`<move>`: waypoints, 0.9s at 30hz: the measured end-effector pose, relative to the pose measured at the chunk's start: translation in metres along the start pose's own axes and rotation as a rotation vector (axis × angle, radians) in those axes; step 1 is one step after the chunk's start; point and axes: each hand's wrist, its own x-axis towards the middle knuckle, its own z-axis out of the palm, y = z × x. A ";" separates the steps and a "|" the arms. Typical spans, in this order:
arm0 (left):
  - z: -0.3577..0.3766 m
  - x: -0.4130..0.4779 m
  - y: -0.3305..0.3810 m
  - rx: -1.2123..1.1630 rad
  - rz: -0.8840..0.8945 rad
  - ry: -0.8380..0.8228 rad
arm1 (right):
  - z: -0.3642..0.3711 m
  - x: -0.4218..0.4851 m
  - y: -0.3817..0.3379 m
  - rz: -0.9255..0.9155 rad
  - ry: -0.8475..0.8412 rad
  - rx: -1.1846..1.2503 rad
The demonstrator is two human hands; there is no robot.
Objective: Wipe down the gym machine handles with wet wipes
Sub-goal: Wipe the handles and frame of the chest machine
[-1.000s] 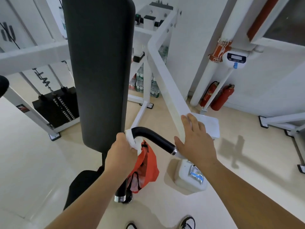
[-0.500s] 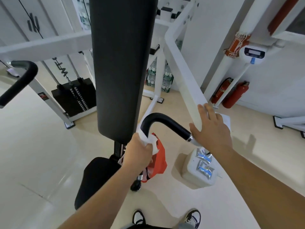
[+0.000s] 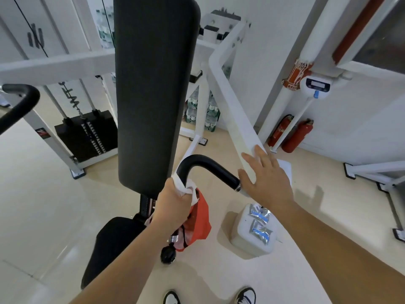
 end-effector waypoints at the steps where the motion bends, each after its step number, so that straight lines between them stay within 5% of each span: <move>1: 0.003 -0.008 -0.014 0.012 -0.035 -0.019 | -0.006 -0.002 0.001 -0.021 -0.071 0.011; 5: 0.006 -0.030 -0.046 -0.016 -0.151 -0.066 | -0.022 -0.005 0.003 -0.103 -0.296 -0.114; 13: 0.000 0.028 0.022 0.040 0.003 0.025 | -0.016 -0.008 -0.006 -0.071 -0.203 -0.293; 21: 0.006 -0.054 -0.046 -0.010 -0.032 0.034 | -0.013 -0.008 -0.005 -0.072 -0.157 -0.293; 27: 0.001 0.015 -0.006 0.031 -0.034 -0.061 | -0.011 -0.008 -0.004 -0.081 -0.124 -0.287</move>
